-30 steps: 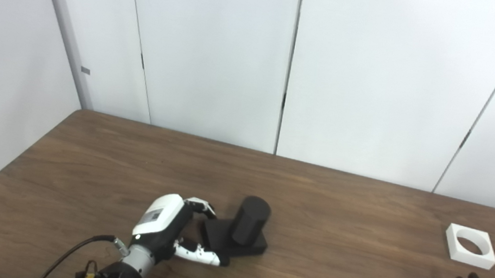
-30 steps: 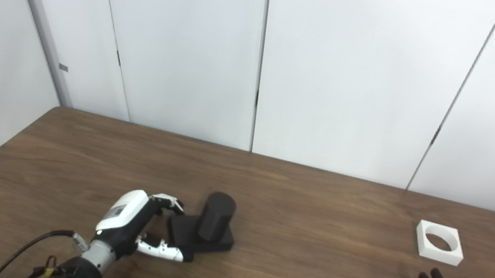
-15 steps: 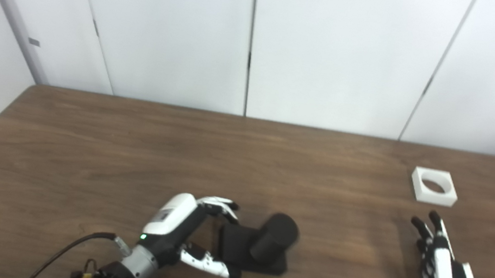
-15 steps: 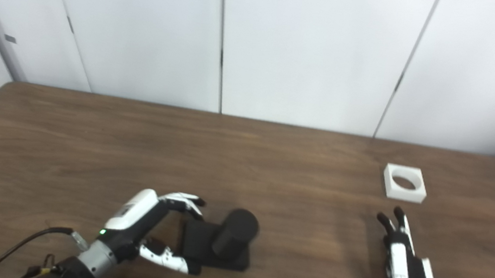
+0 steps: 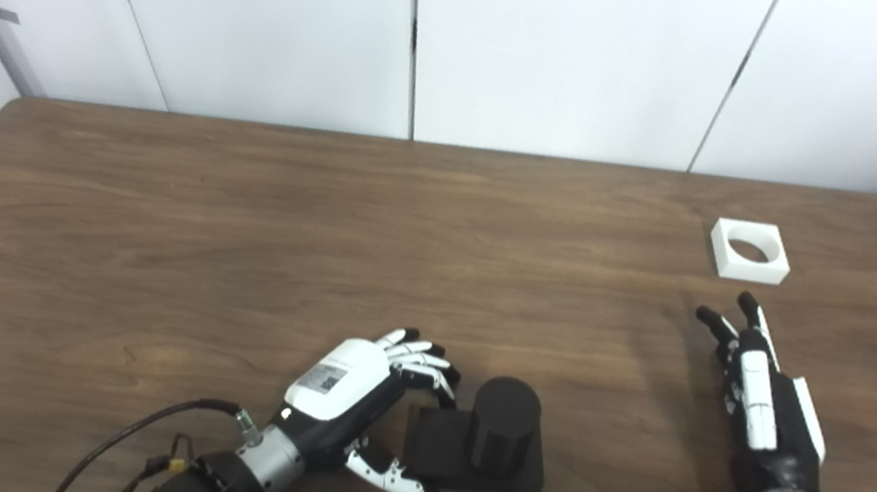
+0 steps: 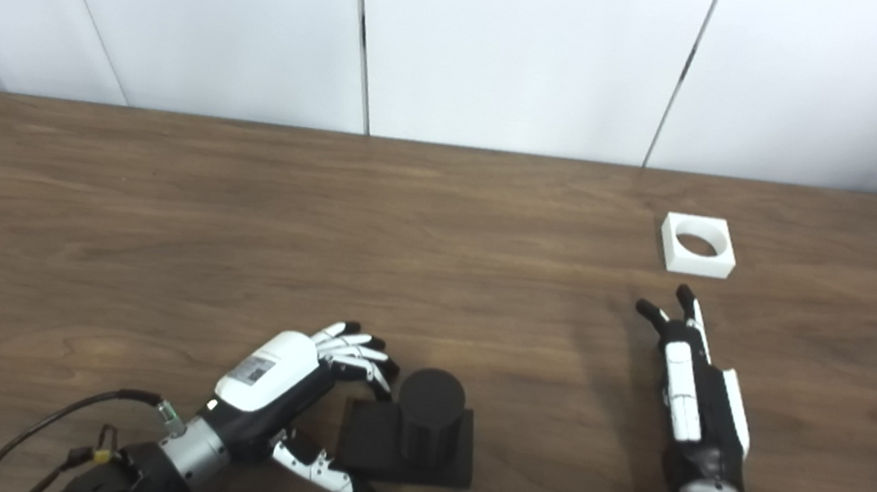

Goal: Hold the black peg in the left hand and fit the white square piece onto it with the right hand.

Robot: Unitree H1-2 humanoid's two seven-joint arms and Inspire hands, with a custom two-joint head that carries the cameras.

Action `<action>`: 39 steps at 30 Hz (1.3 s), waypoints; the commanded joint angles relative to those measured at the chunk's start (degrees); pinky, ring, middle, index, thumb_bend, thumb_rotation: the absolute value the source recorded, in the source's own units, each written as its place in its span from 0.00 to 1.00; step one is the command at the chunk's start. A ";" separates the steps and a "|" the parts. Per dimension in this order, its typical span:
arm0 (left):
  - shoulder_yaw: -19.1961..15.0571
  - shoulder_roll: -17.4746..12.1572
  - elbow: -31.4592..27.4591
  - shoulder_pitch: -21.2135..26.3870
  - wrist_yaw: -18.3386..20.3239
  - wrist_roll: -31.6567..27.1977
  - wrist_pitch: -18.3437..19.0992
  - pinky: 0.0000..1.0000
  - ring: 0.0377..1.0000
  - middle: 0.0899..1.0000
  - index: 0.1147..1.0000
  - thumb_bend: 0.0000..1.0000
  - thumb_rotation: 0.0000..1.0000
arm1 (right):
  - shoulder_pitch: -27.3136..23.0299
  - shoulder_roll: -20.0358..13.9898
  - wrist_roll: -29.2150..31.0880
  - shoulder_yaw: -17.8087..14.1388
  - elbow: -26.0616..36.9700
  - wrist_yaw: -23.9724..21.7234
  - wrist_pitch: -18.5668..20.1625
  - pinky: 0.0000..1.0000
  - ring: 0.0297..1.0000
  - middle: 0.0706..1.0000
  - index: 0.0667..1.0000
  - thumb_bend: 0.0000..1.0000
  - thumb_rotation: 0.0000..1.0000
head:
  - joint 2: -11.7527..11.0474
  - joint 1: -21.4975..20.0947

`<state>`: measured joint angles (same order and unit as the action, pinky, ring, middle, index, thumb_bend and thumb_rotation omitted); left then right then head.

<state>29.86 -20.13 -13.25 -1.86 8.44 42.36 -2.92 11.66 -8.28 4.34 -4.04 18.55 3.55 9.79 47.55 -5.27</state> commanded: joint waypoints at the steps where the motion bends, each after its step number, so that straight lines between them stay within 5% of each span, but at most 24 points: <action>1: 1.59 -0.58 1.18 -2.29 1.62 5.83 1.22 0.94 0.84 0.75 0.42 0.51 0.05 | -0.41 2.15 -0.23 0.08 2.72 0.25 0.59 1.00 0.96 0.87 1.00 0.57 0.98 | 0.39 -0.25; 14: 2.86 0.99 -0.08 -2.48 -0.10 23.45 1.92 0.88 0.81 0.73 0.42 0.52 0.05 | -0.68 2.05 0.43 0.04 3.49 0.16 1.66 1.00 0.97 0.87 1.00 0.59 0.95 | 1.38 -0.83; 23: 1.32 1.37 -0.22 -2.98 1.89 19.23 1.92 0.87 0.82 0.74 0.42 0.52 0.05 | -0.62 2.64 1.27 0.09 3.79 0.60 2.07 1.00 0.97 0.86 1.00 0.59 0.93 | 1.01 -6.68; 31: -0.31 1.81 -0.68 -3.15 3.90 14.92 2.92 0.85 0.81 0.74 0.42 0.52 0.05 | -2.74 0.92 4.31 -1.45 8.82 0.17 7.38 1.00 0.97 0.90 1.00 0.57 0.91 | 0.96 -10.83; 35: -0.37 2.32 -0.78 -3.18 4.17 15.12 3.09 0.85 0.81 0.74 0.42 0.52 0.05 | -4.67 -1.69 6.02 -3.45 10.83 -0.79 9.97 0.99 0.95 0.90 1.00 0.54 0.82 | 0.49 -11.22; 39: -0.44 2.50 -0.82 -3.27 4.00 14.52 2.67 0.84 0.81 0.74 0.42 0.52 0.05 | -8.57 -4.82 7.15 -6.28 13.35 -1.09 16.30 0.99 0.95 0.91 0.95 0.53 0.58 | 0.32 -11.37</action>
<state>28.65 -16.94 -16.14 -3.66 9.06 55.89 -0.96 5.76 -10.82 11.05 -9.31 29.33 3.12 25.40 47.81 -16.70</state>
